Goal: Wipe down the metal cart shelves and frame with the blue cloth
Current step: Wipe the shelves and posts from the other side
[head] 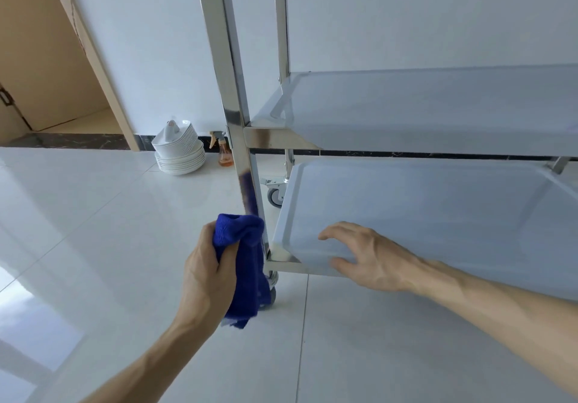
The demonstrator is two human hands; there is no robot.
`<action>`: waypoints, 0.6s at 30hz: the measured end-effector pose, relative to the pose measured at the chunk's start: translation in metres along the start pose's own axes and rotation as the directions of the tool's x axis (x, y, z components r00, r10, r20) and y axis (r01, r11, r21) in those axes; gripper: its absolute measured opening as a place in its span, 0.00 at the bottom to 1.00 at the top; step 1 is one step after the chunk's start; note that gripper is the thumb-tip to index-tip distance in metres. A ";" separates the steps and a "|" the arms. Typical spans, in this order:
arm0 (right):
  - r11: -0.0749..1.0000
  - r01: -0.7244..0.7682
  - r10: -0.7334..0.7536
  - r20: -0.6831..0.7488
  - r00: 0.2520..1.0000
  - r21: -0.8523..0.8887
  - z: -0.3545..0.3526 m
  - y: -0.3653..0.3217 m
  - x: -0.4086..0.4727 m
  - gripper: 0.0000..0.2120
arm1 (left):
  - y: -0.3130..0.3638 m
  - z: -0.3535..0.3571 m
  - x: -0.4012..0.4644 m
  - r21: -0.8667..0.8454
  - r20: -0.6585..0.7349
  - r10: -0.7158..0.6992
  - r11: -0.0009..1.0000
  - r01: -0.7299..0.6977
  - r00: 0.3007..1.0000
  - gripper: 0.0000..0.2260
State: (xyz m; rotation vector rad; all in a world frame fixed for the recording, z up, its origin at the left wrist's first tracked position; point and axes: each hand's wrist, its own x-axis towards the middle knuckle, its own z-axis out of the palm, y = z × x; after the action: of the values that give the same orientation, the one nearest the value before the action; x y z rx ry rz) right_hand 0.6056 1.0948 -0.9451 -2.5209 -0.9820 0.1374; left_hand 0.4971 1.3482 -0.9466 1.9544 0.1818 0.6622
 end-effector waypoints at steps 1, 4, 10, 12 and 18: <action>1.000 0.015 -0.015 -0.024 1.000 -0.007 -0.006 0.000 -0.011 0.18 | 0.008 -0.002 -0.004 -0.009 0.011 0.026 1.000 -0.026 1.000 0.14; 0.999 0.046 -0.048 -0.097 0.994 -0.022 -0.028 -0.001 -0.042 0.16 | 0.039 -0.002 -0.014 -0.048 0.057 0.110 0.993 -0.107 0.992 0.11; 0.994 0.087 -0.096 -0.178 0.979 -0.061 -0.078 0.001 -0.088 0.10 | 0.107 0.009 -0.011 -0.118 0.196 0.302 0.952 -0.284 0.933 0.12; 0.992 0.092 -0.107 -0.188 0.976 -0.082 -0.098 0.001 -0.098 0.10 | 0.130 0.012 -0.003 -0.136 0.195 0.364 0.930 -0.343 0.911 0.10; 0.999 0.033 -0.034 -0.272 0.962 -0.009 -0.167 -0.012 -0.125 0.11 | 0.204 0.019 0.020 -0.147 0.257 0.441 0.897 -0.416 0.860 0.12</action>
State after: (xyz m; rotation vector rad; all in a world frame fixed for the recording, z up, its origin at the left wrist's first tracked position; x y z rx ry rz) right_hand 0.5458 0.9601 -0.7968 -2.4410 -0.9120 -0.2177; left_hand 0.4911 1.2459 -0.7684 1.9949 -0.4713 0.6486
